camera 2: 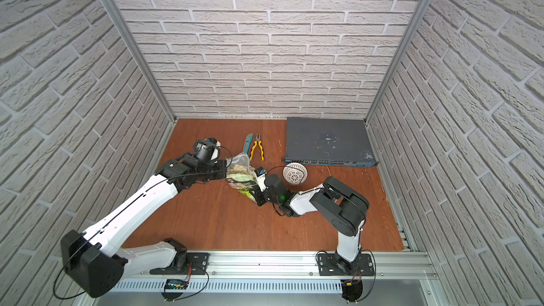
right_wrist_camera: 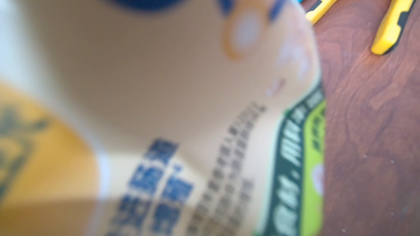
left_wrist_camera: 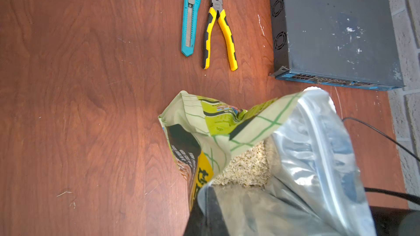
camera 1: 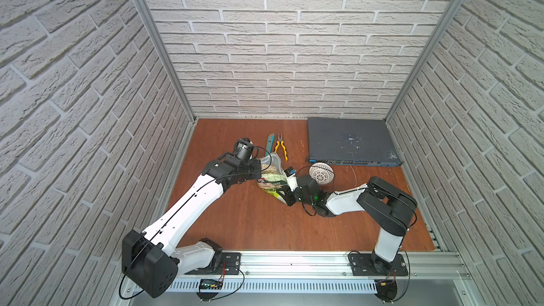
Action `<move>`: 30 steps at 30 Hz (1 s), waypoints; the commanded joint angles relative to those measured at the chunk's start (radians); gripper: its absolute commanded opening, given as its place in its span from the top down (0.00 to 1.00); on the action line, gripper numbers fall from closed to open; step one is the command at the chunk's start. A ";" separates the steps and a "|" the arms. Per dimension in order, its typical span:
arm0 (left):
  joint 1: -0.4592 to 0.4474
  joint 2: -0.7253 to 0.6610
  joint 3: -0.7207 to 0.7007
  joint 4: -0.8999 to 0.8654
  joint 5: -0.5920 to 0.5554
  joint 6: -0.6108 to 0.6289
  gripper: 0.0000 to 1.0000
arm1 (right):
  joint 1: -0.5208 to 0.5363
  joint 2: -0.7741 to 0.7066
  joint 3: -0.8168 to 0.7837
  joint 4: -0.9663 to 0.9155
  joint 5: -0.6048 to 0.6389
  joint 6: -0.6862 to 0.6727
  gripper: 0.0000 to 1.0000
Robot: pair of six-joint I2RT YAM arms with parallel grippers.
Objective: Pour the oats into the breakfast bowl
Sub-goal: Pick up the oats bag from the center of the board.
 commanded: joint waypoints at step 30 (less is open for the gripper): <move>0.017 -0.381 -0.086 0.168 -0.028 0.049 0.24 | -0.088 -0.406 0.052 -0.225 -0.019 -0.038 0.97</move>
